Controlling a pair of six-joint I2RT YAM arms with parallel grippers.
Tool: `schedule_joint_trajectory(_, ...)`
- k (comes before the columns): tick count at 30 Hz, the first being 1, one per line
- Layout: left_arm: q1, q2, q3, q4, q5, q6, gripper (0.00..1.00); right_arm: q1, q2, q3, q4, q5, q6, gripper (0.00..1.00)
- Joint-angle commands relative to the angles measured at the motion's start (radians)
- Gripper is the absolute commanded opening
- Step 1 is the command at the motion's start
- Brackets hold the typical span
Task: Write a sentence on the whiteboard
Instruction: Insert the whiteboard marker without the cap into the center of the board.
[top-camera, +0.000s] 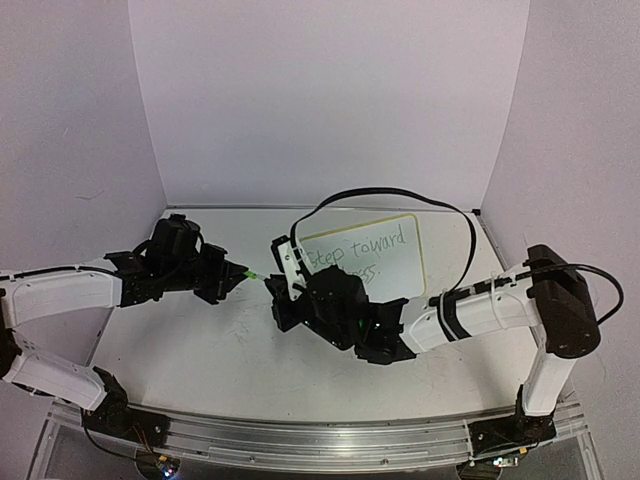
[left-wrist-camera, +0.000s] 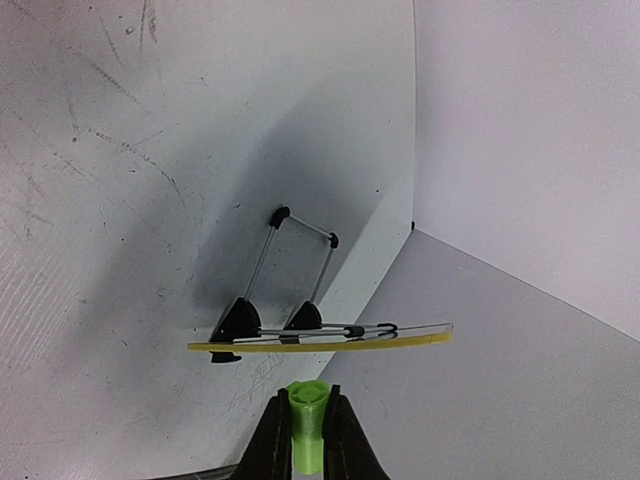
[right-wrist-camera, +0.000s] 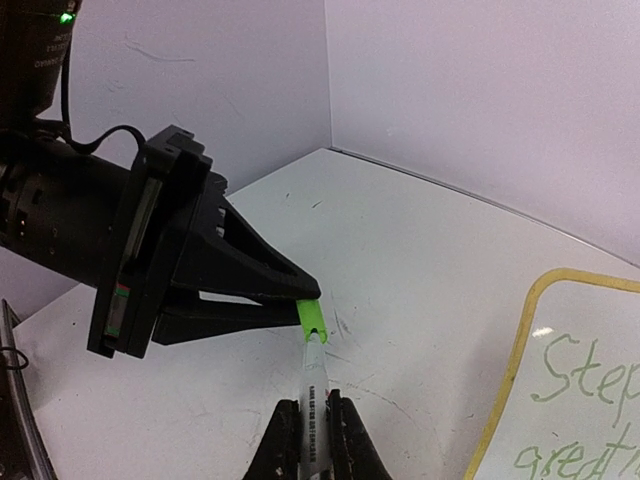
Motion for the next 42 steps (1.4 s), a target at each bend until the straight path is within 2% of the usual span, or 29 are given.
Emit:
schedule_joint_trajectory(1,0.005,-0.032,-0.01,0.052,0.006,-0.014,0.0,0.001,0.008,0.028,0.016,0.025,0.026,0.0)
schedule_joint_trajectory(21,0.004,-0.048,-0.013,0.069,0.008,-0.015,0.0,-0.008,0.024,0.042,0.016,0.01,0.034,0.0)
schedule_joint_trajectory(29,0.005,-0.038,-0.011,0.081,0.049,-0.012,0.0,-0.023,0.043,0.059,0.022,-0.002,0.036,0.0)
schedule_joint_trajectory(37,0.005,-0.042,-0.005,0.115,0.06,0.011,0.0,-0.046,0.083,0.089,0.051,-0.002,0.018,0.0)
schedule_joint_trajectory(42,0.003,-0.048,0.001,0.146,0.078,0.086,0.0,-0.063,0.146,0.123,0.122,-0.007,0.0,0.0)
